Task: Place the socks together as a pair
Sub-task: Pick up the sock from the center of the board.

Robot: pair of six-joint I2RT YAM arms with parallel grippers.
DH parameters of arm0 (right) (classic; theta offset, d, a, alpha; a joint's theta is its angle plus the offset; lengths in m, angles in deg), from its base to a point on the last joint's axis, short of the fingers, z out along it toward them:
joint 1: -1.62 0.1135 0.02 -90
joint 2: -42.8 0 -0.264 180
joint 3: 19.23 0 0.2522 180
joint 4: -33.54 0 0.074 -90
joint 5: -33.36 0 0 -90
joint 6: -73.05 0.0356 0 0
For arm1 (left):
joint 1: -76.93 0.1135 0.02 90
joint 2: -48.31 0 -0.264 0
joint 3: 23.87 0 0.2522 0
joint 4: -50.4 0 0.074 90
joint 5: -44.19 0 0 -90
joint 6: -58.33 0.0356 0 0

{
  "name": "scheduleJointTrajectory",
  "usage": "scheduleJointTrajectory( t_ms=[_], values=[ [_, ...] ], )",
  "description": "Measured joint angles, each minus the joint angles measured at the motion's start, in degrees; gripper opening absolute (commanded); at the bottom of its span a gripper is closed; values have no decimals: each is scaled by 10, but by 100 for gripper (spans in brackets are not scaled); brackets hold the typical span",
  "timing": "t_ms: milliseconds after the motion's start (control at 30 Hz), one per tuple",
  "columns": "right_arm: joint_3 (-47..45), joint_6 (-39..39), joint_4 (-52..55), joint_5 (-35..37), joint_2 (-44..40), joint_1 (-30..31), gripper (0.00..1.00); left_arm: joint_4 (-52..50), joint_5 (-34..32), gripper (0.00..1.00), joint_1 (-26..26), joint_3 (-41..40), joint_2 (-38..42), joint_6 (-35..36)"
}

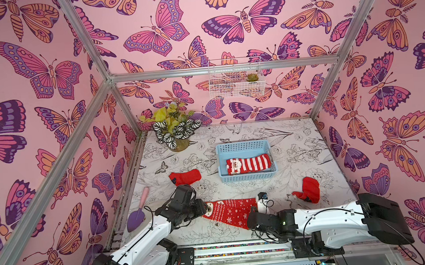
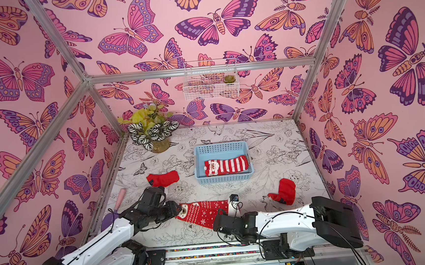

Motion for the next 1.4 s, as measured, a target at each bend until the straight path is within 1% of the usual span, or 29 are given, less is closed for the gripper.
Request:
scheduleJointTrajectory(
  t_ms=[200,367,433,600,733,767,800,833,933,1000,1200,1300,1400],
  values=[
    [-7,8,-35,-17,30,0,37,2,-21,47,-1,0,-7,4],
    [-7,11,-63,-19,42,0,35,13,-30,44,-1,-4,-8,4],
    [-7,13,-68,-18,43,0,32,18,-30,41,-1,-4,-13,4],
    [-7,12,-67,-18,44,0,18,25,-28,36,-1,-4,-29,6],
    [-6,2,-57,-15,43,0,8,32,-28,24,-1,-4,-36,9],
    [-4,-2,-52,-14,43,0,6,33,-28,17,-1,-4,-37,10],
    [0,-7,-46,-14,42,0,5,33,-27,5,-1,-4,-39,13],
    [4,-11,-42,-13,41,0,4,34,-27,0,-1,-4,-40,12],
    [23,-27,-30,-12,37,0,2,34,-19,0,-1,-4,-35,17],
    [46,-42,-9,-9,35,0,0,31,-11,0,-1,-4,-15,16],
    [108,-89,52,9,8,-4,0,31,3,0,-2,-4,95,7],
    [112,-118,78,15,-26,-21,0,28,12,0,-3,-4,130,2],
    [112,-156,107,19,-63,-57,0,24,22,0,-11,-2,153,-6]
  ],
)
